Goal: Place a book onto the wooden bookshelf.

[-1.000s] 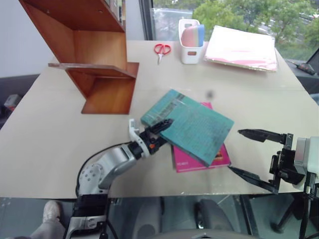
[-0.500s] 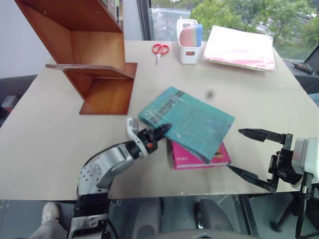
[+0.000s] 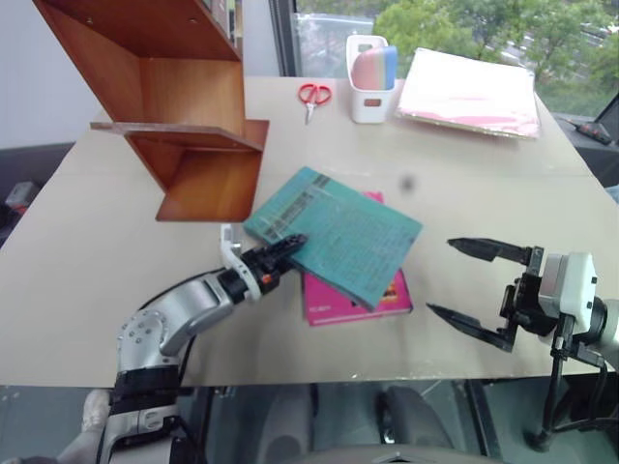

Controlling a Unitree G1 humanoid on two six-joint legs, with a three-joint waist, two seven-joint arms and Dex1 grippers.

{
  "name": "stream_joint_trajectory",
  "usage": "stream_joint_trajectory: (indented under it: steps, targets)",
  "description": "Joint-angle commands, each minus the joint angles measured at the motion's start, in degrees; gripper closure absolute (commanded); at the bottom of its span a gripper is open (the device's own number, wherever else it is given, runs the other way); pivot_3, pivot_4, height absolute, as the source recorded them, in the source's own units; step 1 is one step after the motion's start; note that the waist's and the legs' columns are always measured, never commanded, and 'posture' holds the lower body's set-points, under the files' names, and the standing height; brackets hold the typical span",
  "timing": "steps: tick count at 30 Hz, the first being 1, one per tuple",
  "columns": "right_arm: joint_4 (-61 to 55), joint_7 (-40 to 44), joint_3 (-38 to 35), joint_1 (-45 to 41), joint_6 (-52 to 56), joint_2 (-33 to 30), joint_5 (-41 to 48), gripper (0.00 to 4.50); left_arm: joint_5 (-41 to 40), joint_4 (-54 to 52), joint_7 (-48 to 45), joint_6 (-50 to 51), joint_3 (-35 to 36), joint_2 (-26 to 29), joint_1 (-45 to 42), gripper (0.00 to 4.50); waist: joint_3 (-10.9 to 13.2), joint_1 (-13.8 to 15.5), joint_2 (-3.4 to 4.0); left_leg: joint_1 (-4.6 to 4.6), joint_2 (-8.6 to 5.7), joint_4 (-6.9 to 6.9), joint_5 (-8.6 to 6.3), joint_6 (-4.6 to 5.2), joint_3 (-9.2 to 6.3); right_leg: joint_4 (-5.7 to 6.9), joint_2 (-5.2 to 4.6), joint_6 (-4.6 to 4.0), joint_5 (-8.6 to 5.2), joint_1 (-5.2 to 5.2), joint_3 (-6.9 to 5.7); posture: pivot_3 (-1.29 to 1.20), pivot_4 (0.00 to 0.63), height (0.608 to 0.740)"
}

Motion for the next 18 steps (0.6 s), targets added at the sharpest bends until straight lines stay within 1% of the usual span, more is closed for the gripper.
stream_joint_trajectory:
  steps: [1, 7, 9, 10, 11, 12, 13, 15, 18]
  targets:
    - [-0.6, -0.2, 0.0, 0.1, -1.5, 0.4, -0.4, 0.0, 2.2, 0.8, -2.5, -0.9, 1.9, 0.8, 0.4, 0.96, 0.0, -0.1, 0.0, 0.01, 0.0, -0.01, 0.0, 0.0, 0.0, 0.0, 0.0, 0.0, 0.0, 0.0, 0.0, 0.0, 0.15, 0.74]
    - [-0.3, -0.3, 0.7, -0.4, -1.5, 0.7, -1.0, 0.0, 2.9, 2.4, -3.6, -1.0, 2.9, 0.5, -0.2, 0.96, 0.0, -0.3, 0.01, 0.02, 0.01, -0.02, 0.0, 0.0, 0.01, 0.0, 0.0, 0.0, -0.01, -0.01, 0.0, 0.0, 0.15, 0.74]
    - [-0.1, -0.3, 1.0, -0.7, -1.6, 0.8, -1.2, 0.0, 2.4, 2.6, -3.7, -1.0, 3.1, 0.2, -0.3, 1.45, 0.0, -0.3, 0.01, 0.02, 0.01, -0.02, 0.0, 0.0, 0.02, 0.0, -0.01, 0.0, 0.0, -0.01, 0.01, 0.0, 0.15, 0.74]
    - [-0.1, -0.3, 1.0, -0.7, -1.6, 0.8, -1.3, 0.0, 2.0, 2.5, -3.9, -0.9, 3.1, 0.1, -0.3, 1.46, 0.0, -0.3, 0.01, 0.02, 0.01, -0.02, 0.0, 0.0, 0.02, -0.01, -0.01, 0.0, 0.0, -0.01, 0.01, 0.0, 0.15, 0.74]
    - [-0.1, -0.3, 1.0, -0.8, -1.6, 0.8, -1.3, 0.0, 1.5, 2.5, -4.0, -0.8, 3.2, 0.0, -0.2, 2.14, 0.0, -0.3, 0.01, 0.02, 0.01, -0.02, 0.0, 0.0, 0.01, -0.01, 0.0, 0.0, 0.0, -0.01, 0.01, 0.0, 0.15, 0.74]
    - [-0.1, -0.3, 1.0, -0.7, -1.6, 0.8, -1.3, 0.0, 1.1, 2.4, -4.1, -0.5, 3.2, 0.0, -0.2, 2.28, 0.0, -0.3, 0.01, 0.02, 0.01, -0.02, 0.0, 0.0, 0.01, 0.0, -0.01, 0.0, 0.0, -0.01, 0.01, 0.0, 0.15, 0.74]
    - [-0.1, -0.3, 1.1, -0.8, -1.6, 0.8, -1.4, 0.0, 0.6, 2.2, -4.1, -0.3, 3.2, 0.1, -0.2, 2.55, 0.0, -0.3, 0.01, 0.02, 0.01, -0.02, 0.0, 0.0, 0.01, -0.01, -0.01, 0.0, 0.0, -0.01, 0.0, 0.0, 0.15, 0.74]
    - [0.1, -0.3, 1.4, -0.9, -1.7, 0.9, -1.6, 0.0, -1.1, 1.5, -3.5, -0.2, 3.2, 0.3, -0.1, 3.4, 0.0, -0.3, 0.01, 0.02, 0.01, -0.02, 0.0, 0.0, 0.01, -0.01, -0.01, 0.0, 0.0, -0.01, 0.01, 0.0, 0.15, 0.74]
    - [0.3, -0.3, 1.6, -1.0, -1.7, 1.0, -1.8, 0.0, -3.3, 0.6, -2.3, -0.4, 3.1, 0.9, -0.1, 4.39, 0.0, -0.4, 0.01, 0.02, 0.02, -0.02, 0.0, 0.0, 0.01, -0.01, -0.01, 0.0, 0.0, -0.01, 0.01, 0.0, 0.15, 0.74]
